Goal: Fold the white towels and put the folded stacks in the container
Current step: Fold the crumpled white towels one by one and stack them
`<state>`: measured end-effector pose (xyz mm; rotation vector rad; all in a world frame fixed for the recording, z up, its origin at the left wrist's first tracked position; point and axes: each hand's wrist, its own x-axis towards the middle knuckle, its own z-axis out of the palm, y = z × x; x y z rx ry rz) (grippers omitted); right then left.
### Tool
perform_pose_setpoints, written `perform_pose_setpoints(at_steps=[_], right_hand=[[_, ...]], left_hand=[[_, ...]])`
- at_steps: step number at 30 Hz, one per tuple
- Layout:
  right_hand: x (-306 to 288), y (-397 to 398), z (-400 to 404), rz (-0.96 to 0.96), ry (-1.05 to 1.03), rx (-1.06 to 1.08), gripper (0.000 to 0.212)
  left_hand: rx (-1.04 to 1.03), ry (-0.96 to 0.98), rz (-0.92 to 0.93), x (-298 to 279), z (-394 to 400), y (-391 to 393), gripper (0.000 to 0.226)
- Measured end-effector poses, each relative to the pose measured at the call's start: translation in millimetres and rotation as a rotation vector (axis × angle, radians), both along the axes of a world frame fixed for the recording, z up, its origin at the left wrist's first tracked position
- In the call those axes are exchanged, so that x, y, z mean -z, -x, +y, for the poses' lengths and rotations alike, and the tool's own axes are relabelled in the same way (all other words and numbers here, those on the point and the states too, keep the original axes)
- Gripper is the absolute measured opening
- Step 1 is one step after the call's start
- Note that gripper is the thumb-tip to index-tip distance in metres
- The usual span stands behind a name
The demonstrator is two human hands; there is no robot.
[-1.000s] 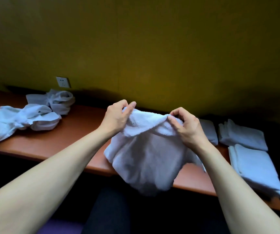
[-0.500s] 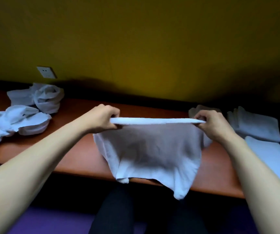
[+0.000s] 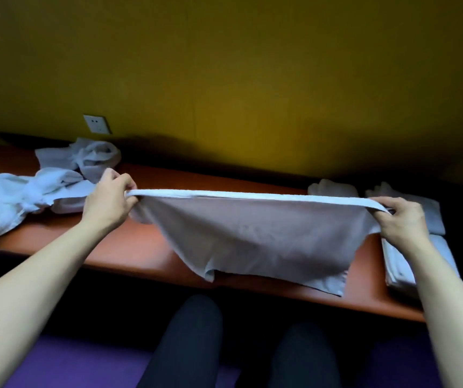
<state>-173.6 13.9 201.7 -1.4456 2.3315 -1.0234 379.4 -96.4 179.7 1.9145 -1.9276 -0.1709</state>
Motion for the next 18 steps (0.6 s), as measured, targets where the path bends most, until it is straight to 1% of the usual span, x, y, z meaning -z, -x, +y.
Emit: perform_pose_setpoints(at_steps=[1, 3, 6, 8, 10, 13, 14, 15, 17, 18], right_hand=[[-5, -4, 9, -0.036, 0.044, 0.009, 0.021], [-18, -15, 25, -0.175, 0.141, 0.052, 0.024], [-32, -26, 48, -0.341, 0.301, 0.112, 0.018], [-42, -39, 67, -0.495, 0.416, 0.141, 0.013], [-54, -50, 84, -0.588, 0.496, 0.139, 0.010], [-68, -53, 95, -0.649, 0.586, 0.176, 0.006], [-69, -50, 93, -0.643, 0.609, 0.195, 0.005], [-70, -49, 90, -0.639, 0.614, 0.211, 0.008], [-64, -44, 77, -0.626, 0.582, 0.254, 0.003], [-58, -42, 68, -0.595, 0.566, 0.280, 0.004]], left_hand=[[-0.040, 0.041, 0.054, -3, 6, -1, 0.014], [-0.149, 0.095, 0.161, -14, 19, -1, 0.013], [-0.255, 0.202, 0.303, -27, 43, -5, 0.011], [-0.294, 0.264, 0.369, -35, 60, -10, 0.015], [-0.327, 0.326, 0.437, -41, 76, -15, 0.018], [-0.343, 0.464, 0.550, -51, 87, -22, 0.015], [-0.342, 0.499, 0.573, -53, 84, -24, 0.013], [-0.336, 0.514, 0.587, -55, 81, -25, 0.015], [-0.335, 0.509, 0.600, -53, 67, -23, 0.020], [-0.352, 0.488, 0.605, -50, 57, -21, 0.020]])
